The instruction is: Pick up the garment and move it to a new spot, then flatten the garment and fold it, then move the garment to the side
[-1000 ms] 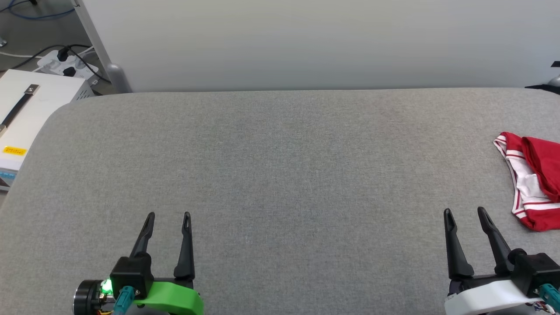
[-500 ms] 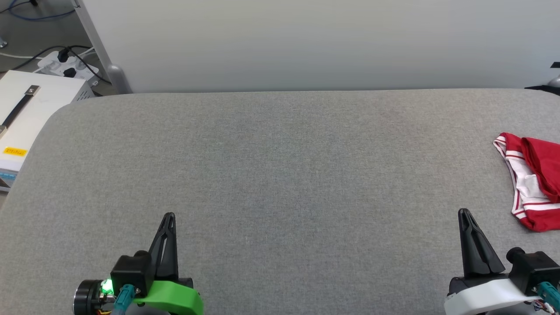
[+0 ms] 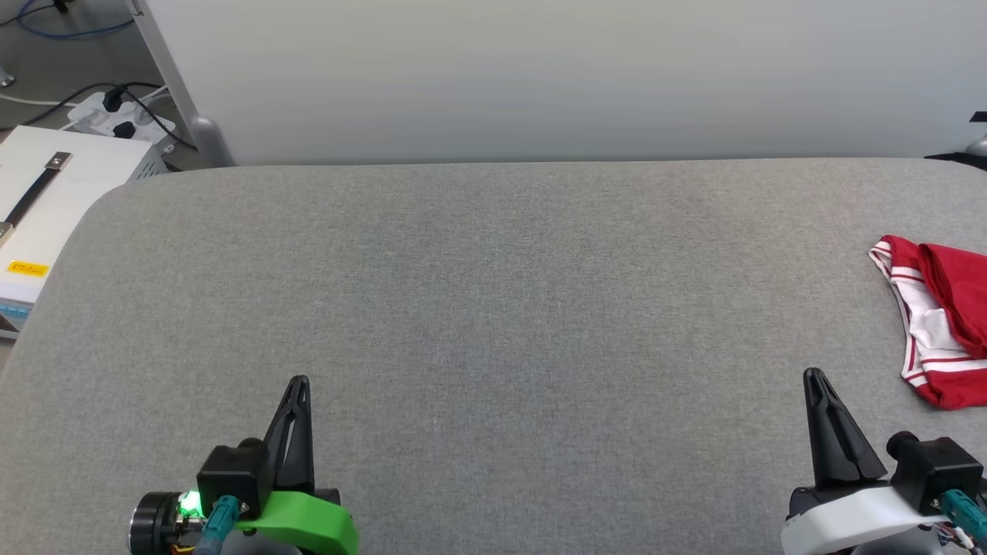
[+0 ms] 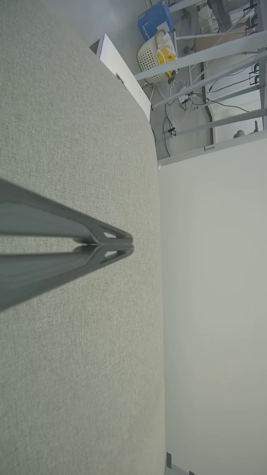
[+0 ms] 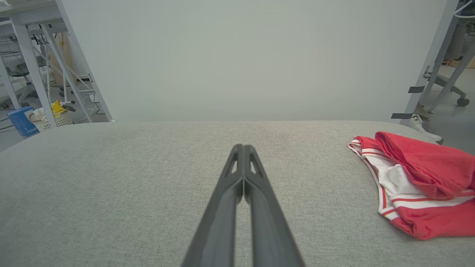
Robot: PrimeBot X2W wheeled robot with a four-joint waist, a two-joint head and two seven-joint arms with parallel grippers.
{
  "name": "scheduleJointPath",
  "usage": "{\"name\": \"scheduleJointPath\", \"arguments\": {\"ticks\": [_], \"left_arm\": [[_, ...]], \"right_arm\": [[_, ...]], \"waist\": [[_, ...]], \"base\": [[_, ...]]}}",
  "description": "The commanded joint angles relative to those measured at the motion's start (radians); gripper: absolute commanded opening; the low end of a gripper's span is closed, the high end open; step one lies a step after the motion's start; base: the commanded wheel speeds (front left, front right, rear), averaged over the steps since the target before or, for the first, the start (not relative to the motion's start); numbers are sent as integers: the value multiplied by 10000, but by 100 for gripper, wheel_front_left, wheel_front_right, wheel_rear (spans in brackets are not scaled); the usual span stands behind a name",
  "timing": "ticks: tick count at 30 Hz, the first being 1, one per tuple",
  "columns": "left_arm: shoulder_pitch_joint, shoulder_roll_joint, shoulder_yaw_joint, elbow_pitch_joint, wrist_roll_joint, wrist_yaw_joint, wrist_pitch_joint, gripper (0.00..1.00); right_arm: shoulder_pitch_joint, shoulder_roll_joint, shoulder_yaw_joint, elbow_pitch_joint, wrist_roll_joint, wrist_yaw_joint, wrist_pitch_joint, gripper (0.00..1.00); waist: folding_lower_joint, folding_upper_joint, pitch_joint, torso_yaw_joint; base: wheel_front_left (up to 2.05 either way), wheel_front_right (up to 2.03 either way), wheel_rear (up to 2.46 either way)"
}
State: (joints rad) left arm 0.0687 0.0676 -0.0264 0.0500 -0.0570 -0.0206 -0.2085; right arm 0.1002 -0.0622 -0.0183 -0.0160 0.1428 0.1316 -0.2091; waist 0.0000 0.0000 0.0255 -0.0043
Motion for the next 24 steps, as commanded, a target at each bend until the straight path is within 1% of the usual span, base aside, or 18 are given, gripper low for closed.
{"name": "scheduleJointPath", "arguments": {"ticks": [1,24], "left_arm": [[-131,-35,37,-61,79,43,77,0],[-259,-67,89,-162,192,81,539,0]], "right_arm": [[-162,24,28,22,-162,-2,73,0],[-355,46,64,53,-454,-4,538,0]], "waist": [[0,0,-3,1],[0,0,-61,11]], "base": [[0,0,0],[0,0,0]]}}
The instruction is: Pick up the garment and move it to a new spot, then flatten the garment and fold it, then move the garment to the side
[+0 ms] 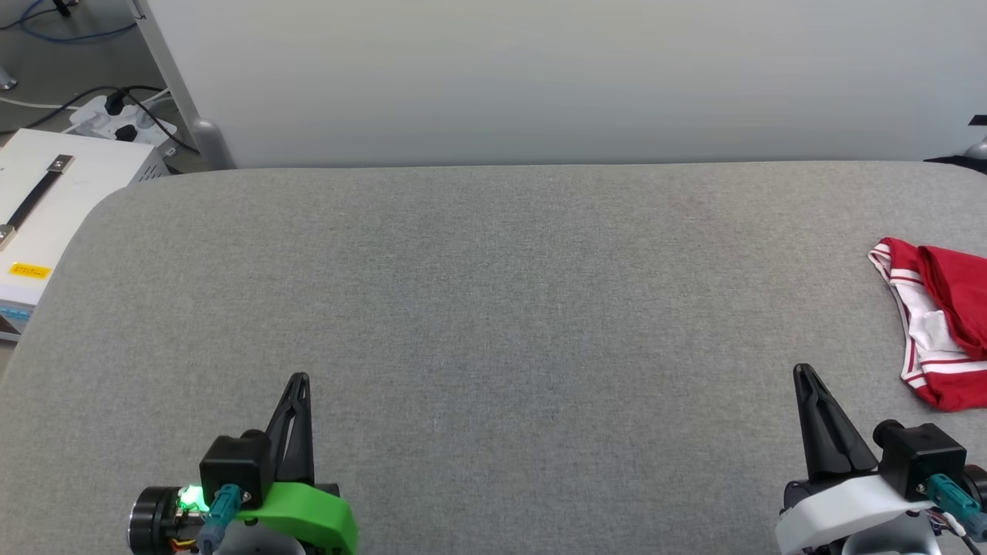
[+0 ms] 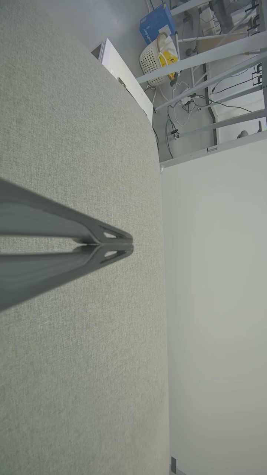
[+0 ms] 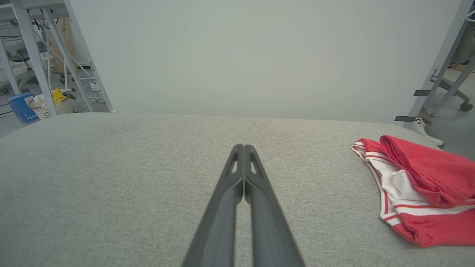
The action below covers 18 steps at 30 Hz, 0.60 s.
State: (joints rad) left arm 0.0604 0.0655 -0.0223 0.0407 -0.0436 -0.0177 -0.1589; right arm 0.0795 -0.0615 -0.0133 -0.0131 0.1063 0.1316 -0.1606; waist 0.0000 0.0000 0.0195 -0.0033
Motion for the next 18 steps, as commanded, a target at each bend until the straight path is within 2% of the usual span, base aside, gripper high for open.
{"name": "scheduleJointPath", "arguments": {"ticks": [1,18], "left_arm": [[-182,-47,52,-75,63,54,64,0],[-276,-71,90,-149,146,81,402,0]], "right_arm": [[-157,39,15,26,-103,-4,75,0],[-299,55,42,50,-316,-5,414,0]], "waist": [[0,0,-4,1],[0,0,-46,8]], "base": [[0,0,0],[0,0,0]]}}
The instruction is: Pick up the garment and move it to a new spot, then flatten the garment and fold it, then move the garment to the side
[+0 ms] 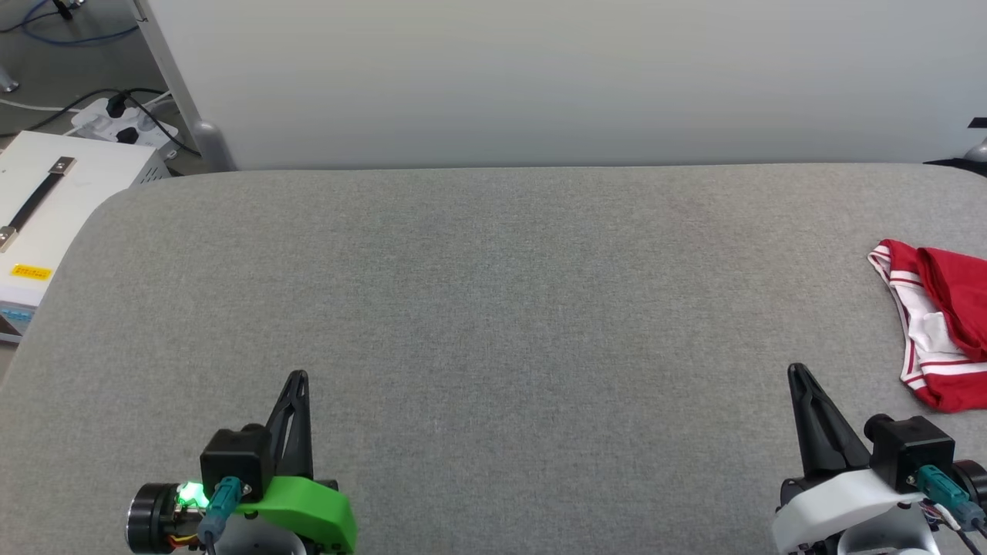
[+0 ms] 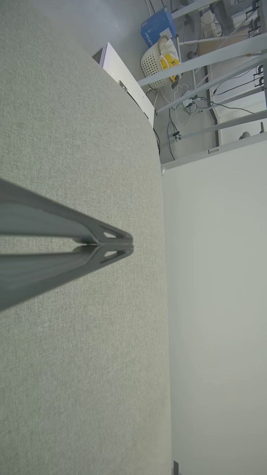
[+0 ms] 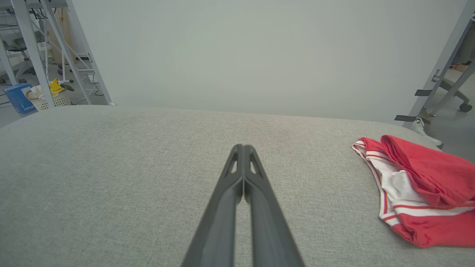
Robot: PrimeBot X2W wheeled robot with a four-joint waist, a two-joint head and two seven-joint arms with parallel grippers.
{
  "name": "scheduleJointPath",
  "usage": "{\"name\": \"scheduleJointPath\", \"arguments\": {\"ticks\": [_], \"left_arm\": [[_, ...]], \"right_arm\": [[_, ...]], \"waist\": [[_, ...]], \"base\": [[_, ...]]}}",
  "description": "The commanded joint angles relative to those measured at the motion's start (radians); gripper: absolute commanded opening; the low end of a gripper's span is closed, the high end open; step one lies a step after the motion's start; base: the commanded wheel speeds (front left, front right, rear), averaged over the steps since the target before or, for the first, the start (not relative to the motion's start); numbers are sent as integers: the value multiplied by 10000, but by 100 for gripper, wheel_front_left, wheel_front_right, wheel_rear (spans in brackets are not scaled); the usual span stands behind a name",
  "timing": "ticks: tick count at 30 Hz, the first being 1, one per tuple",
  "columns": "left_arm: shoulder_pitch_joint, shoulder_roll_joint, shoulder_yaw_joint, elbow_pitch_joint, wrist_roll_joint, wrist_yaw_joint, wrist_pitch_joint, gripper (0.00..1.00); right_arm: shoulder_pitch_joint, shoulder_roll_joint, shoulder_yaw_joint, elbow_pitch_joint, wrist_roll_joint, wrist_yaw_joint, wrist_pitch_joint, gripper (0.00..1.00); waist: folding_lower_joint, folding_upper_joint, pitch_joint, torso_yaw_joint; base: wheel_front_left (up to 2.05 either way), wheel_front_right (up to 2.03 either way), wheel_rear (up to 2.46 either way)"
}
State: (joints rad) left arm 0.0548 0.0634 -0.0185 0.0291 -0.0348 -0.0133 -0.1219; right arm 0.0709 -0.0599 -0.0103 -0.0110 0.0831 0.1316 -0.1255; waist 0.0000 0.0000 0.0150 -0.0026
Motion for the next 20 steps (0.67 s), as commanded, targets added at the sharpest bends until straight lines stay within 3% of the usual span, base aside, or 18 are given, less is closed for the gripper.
{"name": "scheduleJointPath", "arguments": {"ticks": [1,20], "left_arm": [[-226,-51,54,-36,63,39,54,0],[-331,-77,97,-120,157,70,436,0]], "right_arm": [[-222,41,13,30,-98,-5,85,0],[-382,59,42,56,-339,-6,469,0]], "waist": [[0,0,-4,1],[0,0,-52,9]], "base": [[0,0,0],[0,0,0]]}}
